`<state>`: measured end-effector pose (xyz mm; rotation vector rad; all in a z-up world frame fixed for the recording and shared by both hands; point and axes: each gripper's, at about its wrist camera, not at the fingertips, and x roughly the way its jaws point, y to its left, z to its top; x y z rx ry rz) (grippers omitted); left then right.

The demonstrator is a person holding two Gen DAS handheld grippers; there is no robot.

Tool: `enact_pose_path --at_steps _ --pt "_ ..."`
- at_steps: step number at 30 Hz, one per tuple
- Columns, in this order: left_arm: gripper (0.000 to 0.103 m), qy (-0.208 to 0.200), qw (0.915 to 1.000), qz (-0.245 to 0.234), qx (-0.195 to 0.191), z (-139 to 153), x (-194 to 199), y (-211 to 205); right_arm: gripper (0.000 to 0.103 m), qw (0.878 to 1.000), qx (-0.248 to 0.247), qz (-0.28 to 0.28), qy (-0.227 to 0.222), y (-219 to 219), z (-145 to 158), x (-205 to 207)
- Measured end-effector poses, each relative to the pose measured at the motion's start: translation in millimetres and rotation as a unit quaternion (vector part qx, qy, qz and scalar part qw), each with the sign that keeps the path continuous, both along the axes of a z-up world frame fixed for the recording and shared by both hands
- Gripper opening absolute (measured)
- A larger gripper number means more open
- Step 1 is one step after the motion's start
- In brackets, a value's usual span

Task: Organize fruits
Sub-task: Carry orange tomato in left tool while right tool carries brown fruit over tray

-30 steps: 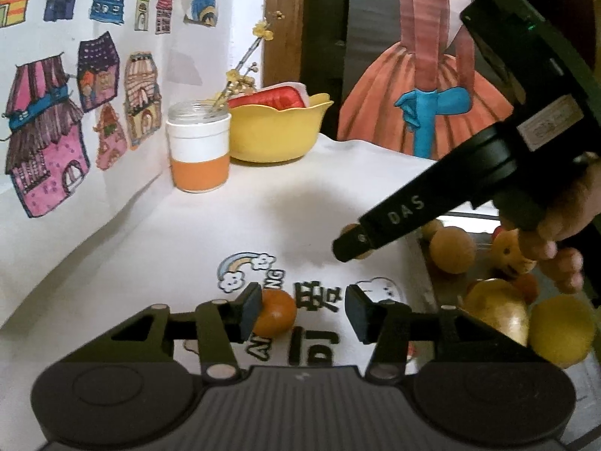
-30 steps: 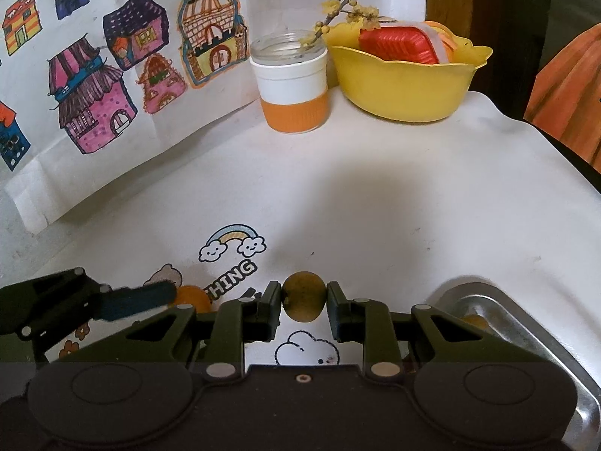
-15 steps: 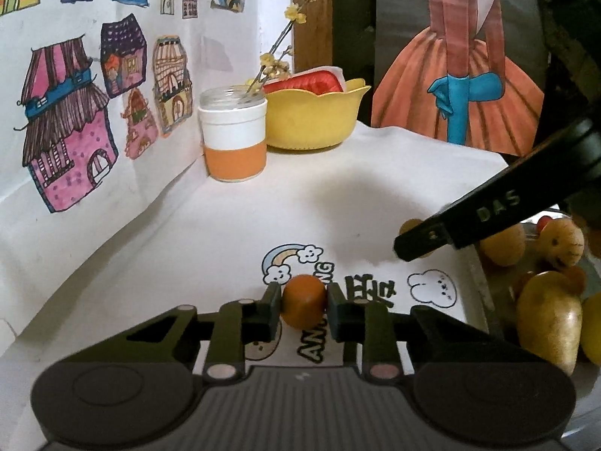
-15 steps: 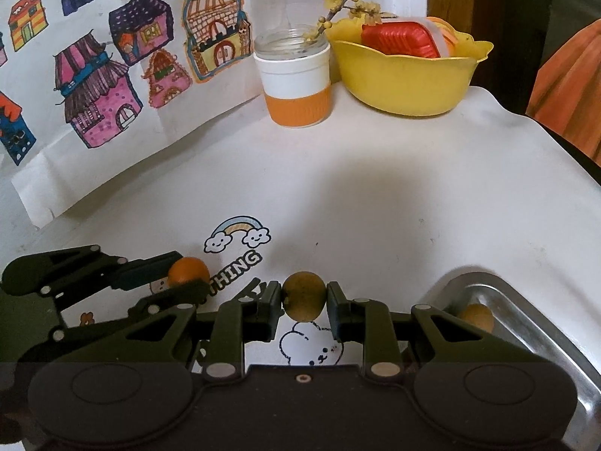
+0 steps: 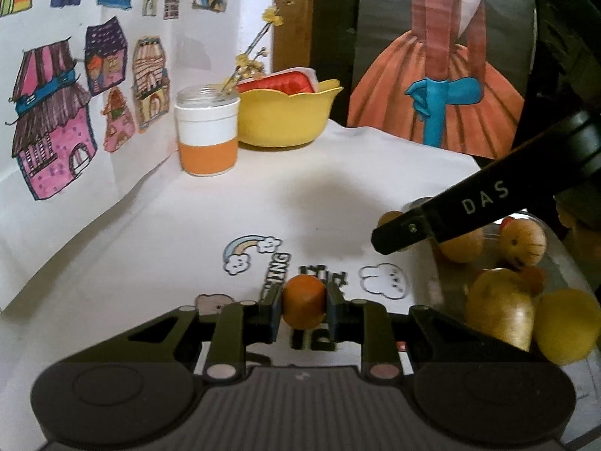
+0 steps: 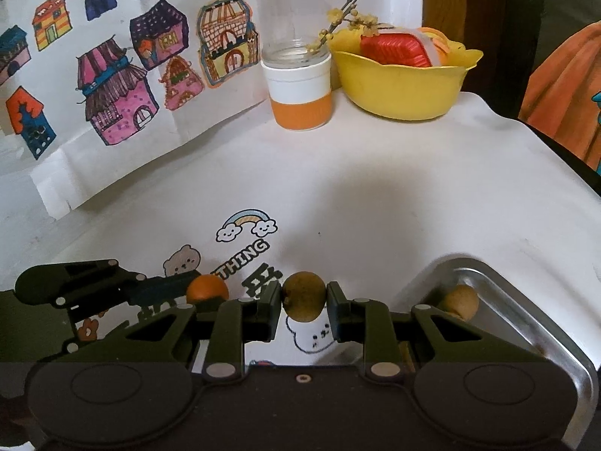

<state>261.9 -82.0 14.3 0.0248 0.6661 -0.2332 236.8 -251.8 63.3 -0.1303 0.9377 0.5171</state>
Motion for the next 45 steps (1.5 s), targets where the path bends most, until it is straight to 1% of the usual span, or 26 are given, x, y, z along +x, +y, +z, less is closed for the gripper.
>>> enact_pose_path --at_steps 14,24,35,45 --pt "0.026 -0.023 0.9990 -0.037 -0.005 22 -28 -33 0.028 1.000 0.006 -0.013 -0.019 -30 21 -39" --pt "0.026 -0.032 0.9972 -0.068 -0.007 33 -53 -57 0.028 0.999 0.009 -0.020 -0.032 -55 33 -75" --pt "0.026 -0.017 0.9949 -0.099 -0.010 29 -79 -78 0.028 0.999 0.016 -0.032 -0.027 -81 38 -119" --pt "0.026 -0.003 0.9937 -0.112 -0.002 19 -95 -91 0.028 0.999 0.027 -0.043 -0.013 -100 30 -148"
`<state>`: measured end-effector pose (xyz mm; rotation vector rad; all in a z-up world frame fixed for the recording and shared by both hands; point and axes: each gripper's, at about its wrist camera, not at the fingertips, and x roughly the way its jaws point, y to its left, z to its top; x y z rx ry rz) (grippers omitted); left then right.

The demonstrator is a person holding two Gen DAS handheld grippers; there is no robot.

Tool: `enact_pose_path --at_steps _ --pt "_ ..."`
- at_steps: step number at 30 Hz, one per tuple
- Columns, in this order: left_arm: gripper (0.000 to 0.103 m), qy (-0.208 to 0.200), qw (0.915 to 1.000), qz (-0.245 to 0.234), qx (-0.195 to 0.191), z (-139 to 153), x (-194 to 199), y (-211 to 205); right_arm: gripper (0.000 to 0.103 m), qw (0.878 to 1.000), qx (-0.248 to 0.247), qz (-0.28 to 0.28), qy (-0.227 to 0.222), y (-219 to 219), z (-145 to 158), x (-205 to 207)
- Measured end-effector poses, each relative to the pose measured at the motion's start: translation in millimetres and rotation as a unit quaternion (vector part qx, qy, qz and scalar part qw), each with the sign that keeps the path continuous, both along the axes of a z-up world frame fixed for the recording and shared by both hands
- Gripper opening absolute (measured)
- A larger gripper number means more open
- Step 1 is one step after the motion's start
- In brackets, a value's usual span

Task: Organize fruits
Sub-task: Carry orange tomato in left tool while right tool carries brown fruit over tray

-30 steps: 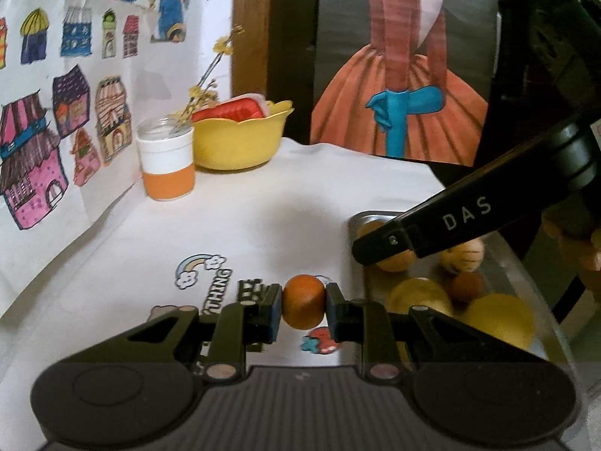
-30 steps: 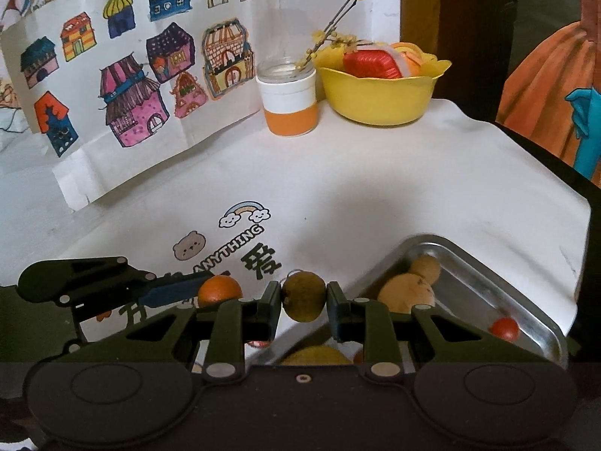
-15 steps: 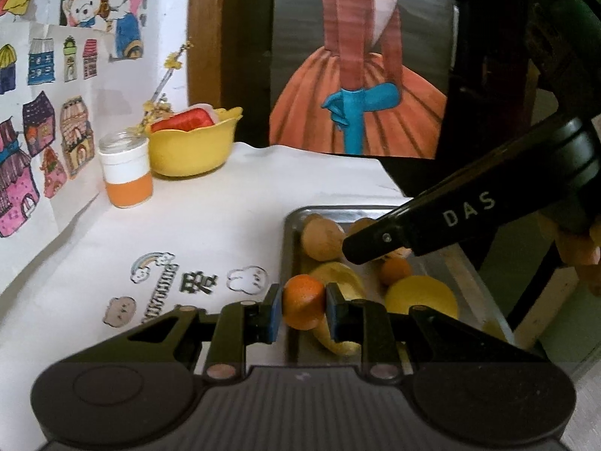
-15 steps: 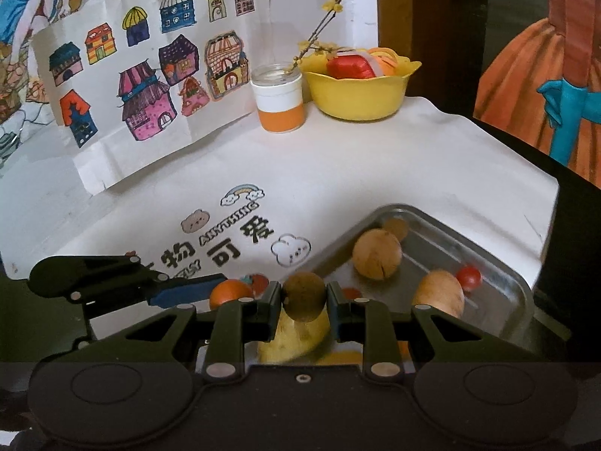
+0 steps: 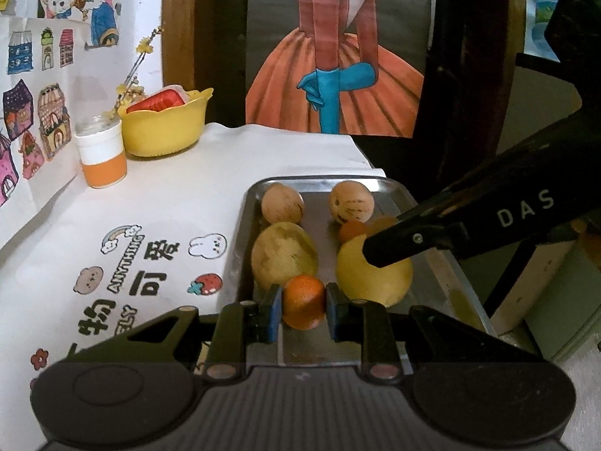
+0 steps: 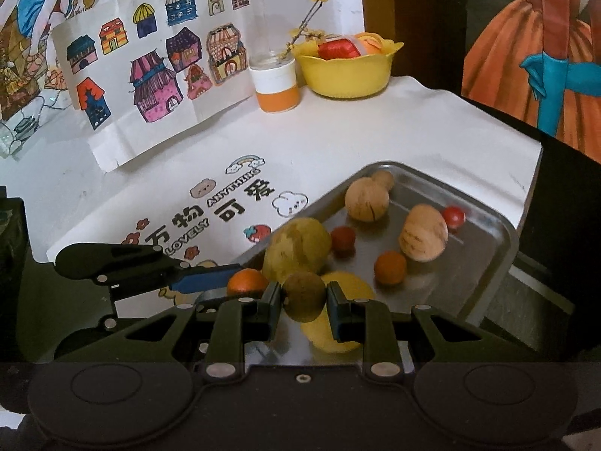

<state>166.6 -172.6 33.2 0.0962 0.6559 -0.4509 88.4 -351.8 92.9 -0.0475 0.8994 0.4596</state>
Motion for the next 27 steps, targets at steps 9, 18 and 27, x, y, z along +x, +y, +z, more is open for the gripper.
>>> enact_pose_path --at_steps 9,18,27 --pt "0.026 0.011 0.9999 -0.004 0.002 -6 -6 -6 0.028 1.000 0.007 -0.006 0.014 -11 -8 -15" --pt "0.026 0.020 0.9998 -0.002 -0.001 -11 -9 -6 0.028 0.999 0.014 -0.020 0.030 -22 -22 -23" --pt "0.027 0.025 0.9997 0.004 -0.003 -13 -8 -4 0.028 0.999 0.013 -0.030 0.042 -26 -41 -26"
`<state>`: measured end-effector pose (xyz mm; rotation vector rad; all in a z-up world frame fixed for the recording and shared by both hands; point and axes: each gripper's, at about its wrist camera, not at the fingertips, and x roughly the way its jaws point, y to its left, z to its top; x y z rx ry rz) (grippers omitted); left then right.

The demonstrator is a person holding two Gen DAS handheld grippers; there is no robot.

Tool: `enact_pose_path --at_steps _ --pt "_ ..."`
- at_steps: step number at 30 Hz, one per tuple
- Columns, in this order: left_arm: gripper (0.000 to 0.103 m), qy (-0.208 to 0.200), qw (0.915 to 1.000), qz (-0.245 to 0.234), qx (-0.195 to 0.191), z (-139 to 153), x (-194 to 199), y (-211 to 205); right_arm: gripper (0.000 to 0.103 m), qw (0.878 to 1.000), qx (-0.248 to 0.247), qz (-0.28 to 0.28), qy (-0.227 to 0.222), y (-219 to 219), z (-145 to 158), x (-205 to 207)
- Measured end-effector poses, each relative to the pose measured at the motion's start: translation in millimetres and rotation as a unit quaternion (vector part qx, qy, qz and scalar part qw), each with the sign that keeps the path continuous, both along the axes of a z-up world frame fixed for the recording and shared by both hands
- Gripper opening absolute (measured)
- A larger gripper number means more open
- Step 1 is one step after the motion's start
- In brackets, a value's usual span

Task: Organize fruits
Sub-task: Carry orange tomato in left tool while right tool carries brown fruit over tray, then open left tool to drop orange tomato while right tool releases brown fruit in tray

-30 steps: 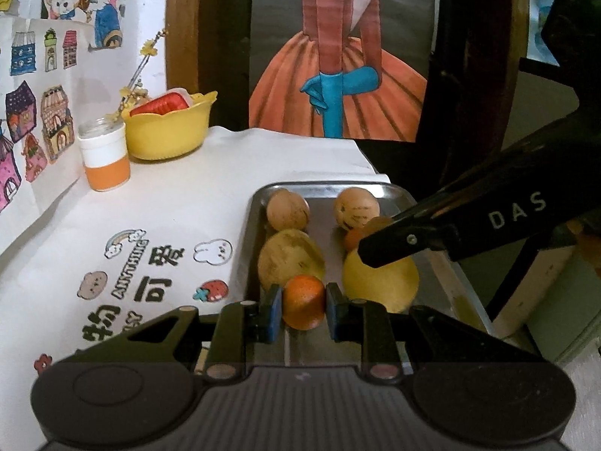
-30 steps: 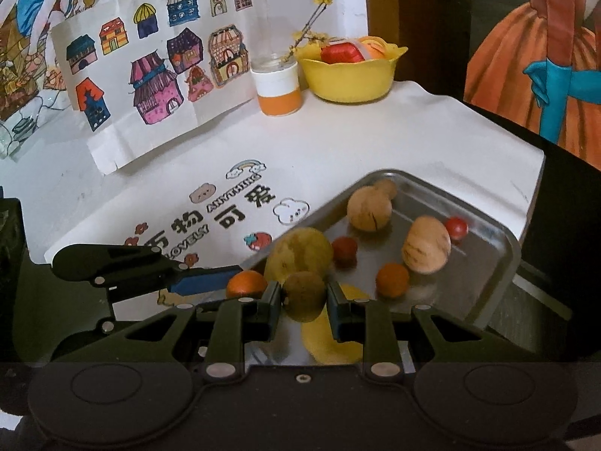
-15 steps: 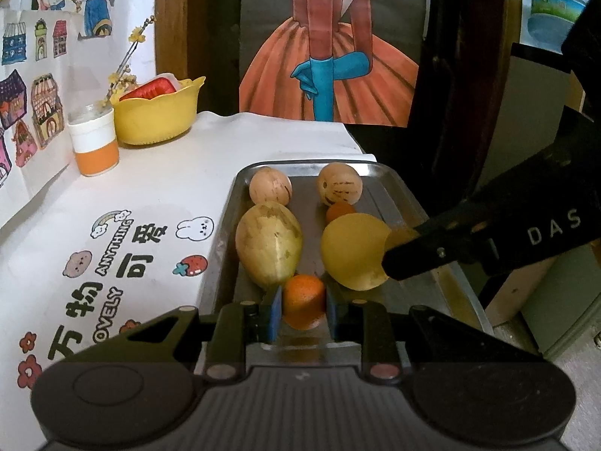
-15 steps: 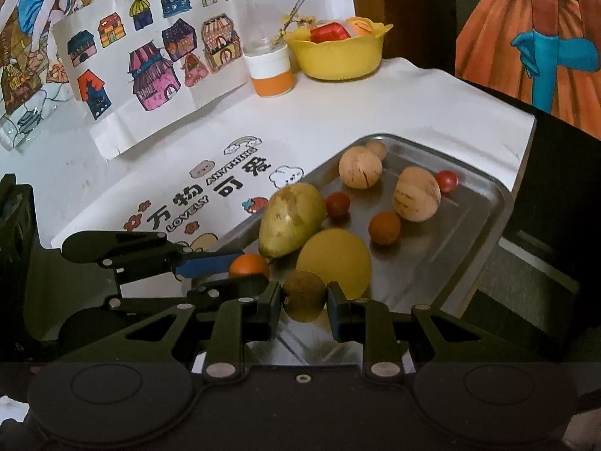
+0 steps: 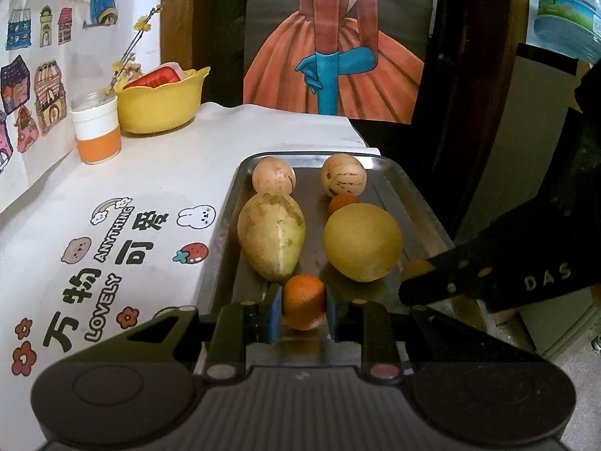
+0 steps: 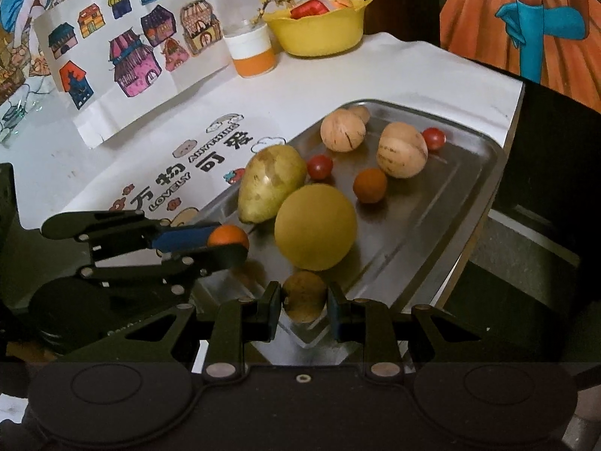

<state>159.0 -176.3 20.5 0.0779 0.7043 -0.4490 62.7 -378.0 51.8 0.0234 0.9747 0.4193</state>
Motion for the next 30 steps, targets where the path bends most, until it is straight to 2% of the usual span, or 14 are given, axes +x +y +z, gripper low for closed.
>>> enact_pose_path --at_steps 7,15,30 --pt "0.027 0.005 1.0000 0.007 0.002 -3 1 1 0.028 1.000 -0.009 0.000 -0.012 5 -8 -3" --pt "0.027 0.006 0.9999 0.009 0.001 -4 1 2 0.028 0.998 -0.034 -0.002 -0.049 12 -15 -13" --pt "0.028 0.020 0.9995 0.022 -0.010 -7 3 7 0.030 0.997 -0.028 -0.021 -0.072 9 -20 -21"
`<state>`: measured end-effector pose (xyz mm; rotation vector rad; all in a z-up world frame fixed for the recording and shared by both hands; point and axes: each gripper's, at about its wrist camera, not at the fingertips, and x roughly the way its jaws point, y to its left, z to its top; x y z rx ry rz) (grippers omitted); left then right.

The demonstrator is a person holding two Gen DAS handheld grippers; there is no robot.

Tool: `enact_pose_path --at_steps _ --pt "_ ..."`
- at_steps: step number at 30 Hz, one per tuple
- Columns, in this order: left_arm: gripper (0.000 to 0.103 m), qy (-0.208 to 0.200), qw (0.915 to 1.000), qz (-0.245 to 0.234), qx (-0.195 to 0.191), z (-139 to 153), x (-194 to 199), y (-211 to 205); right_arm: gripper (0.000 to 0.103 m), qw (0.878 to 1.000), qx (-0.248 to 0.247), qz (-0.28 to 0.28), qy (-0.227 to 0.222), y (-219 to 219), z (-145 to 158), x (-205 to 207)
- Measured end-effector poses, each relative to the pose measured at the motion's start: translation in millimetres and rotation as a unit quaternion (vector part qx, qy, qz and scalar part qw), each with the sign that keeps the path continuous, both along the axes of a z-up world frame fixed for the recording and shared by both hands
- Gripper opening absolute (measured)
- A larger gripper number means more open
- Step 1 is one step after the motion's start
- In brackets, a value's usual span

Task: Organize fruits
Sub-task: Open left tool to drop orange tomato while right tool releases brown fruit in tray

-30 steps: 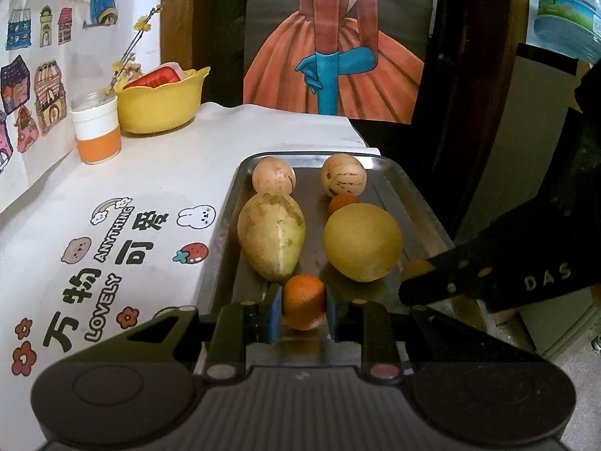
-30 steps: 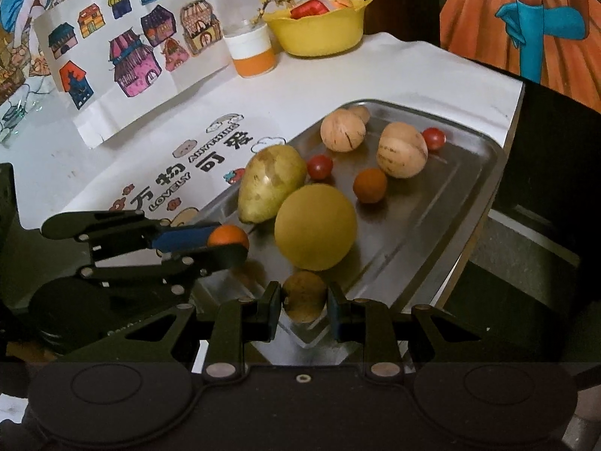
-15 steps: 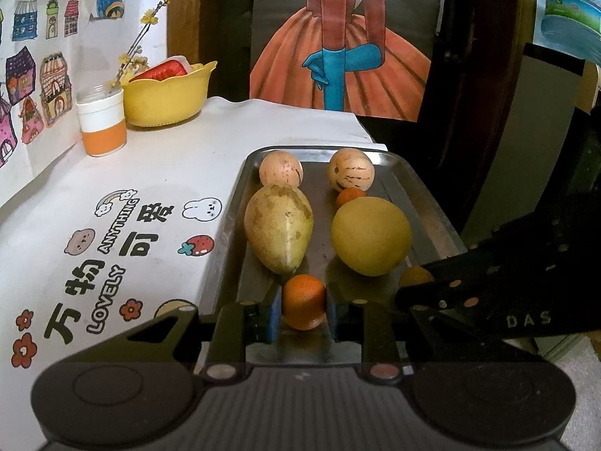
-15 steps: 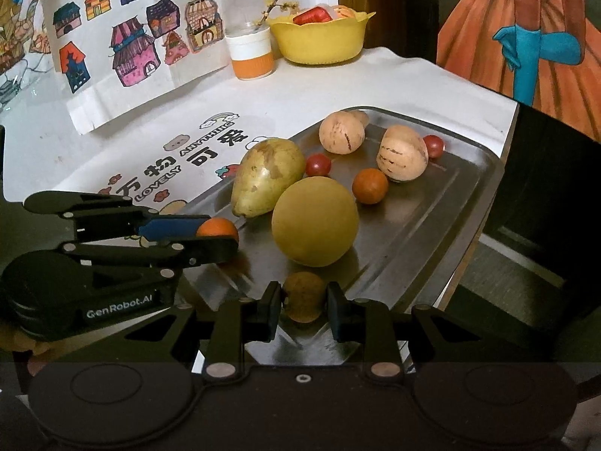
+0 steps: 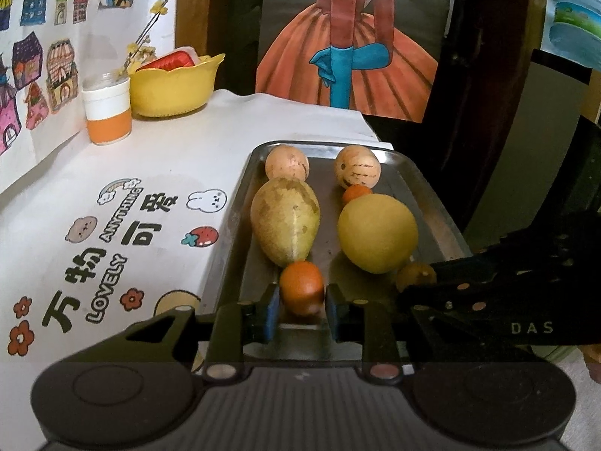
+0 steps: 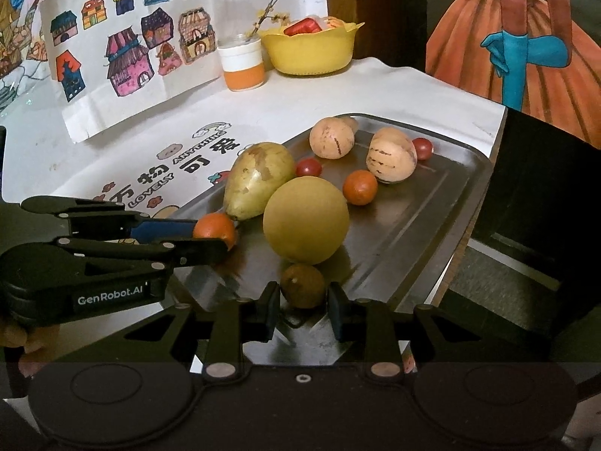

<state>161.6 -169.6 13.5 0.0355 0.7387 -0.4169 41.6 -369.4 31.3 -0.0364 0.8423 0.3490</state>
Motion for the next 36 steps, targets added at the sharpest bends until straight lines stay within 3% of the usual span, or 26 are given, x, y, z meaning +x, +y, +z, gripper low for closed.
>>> enact_pose_path --at_steps 5,14,18,22,36 --pt "0.028 0.004 0.9999 0.007 -0.006 -1 0 3 0.035 1.000 0.007 -0.012 -0.015 -1 -2 -3" --pt "0.035 0.000 0.9995 0.021 -0.022 5 -3 9 0.053 0.998 0.011 -0.033 -0.058 -2 -1 -15" --pt "0.051 -0.009 0.9989 0.032 -0.032 10 -5 12 0.061 0.996 0.016 -0.048 -0.079 -3 2 -23" --pt "0.056 -0.019 0.9982 0.041 -0.039 15 -7 16 0.069 0.993 0.020 -0.065 -0.100 -5 5 -30" --pt "0.094 -0.052 0.9938 0.082 -0.054 25 -14 33 0.094 0.982 0.022 -0.114 -0.152 -3 12 -51"
